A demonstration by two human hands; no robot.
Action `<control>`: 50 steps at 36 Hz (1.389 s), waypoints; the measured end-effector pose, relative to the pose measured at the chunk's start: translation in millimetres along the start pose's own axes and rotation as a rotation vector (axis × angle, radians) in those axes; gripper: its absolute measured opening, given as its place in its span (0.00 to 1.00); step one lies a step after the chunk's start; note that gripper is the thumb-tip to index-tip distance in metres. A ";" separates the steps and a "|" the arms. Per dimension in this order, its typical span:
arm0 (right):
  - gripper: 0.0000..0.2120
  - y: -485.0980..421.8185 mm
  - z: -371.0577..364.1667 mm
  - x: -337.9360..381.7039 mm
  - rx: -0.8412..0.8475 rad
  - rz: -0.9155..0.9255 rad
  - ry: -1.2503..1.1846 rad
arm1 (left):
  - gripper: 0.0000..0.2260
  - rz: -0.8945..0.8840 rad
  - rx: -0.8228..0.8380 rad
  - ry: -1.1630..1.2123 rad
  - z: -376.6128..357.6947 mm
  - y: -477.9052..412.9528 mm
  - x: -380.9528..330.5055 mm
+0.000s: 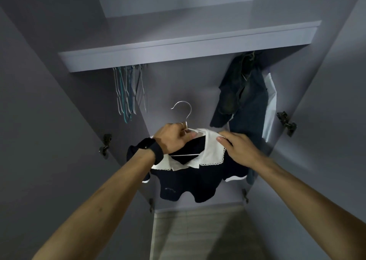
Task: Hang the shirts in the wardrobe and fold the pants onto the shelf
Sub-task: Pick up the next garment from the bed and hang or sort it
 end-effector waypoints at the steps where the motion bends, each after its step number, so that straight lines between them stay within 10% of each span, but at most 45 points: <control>1: 0.11 1.1 -2.2 1.2 -0.036 0.020 0.001 | 0.15 0.002 -0.015 0.035 -3.6 1.2 -0.7; 14: 0.12 -7.1 1.8 25.0 0.226 0.030 0.250 | 0.14 -0.030 -0.175 -0.011 -22.2 12.3 10.1; 36: 0.11 -96.7 62.7 24.9 -0.062 -0.430 0.298 | 0.35 -0.276 -0.773 -0.448 89.6 -92.3 -36.6; 50: 0.09 -188.8 54.7 -76.9 -0.283 -0.406 0.390 | 0.28 -0.270 -1.202 -0.513 50.5 -193.4 -18.4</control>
Point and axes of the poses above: each hand's wrist, its own y-axis away from the middle knuckle, its own z-axis out of the back of the hand, x = y × z, the point moved 1 cm from there along -y, towards the middle knuckle, and after that the axes turned 1 degree about -x, right-handed, at the moved point
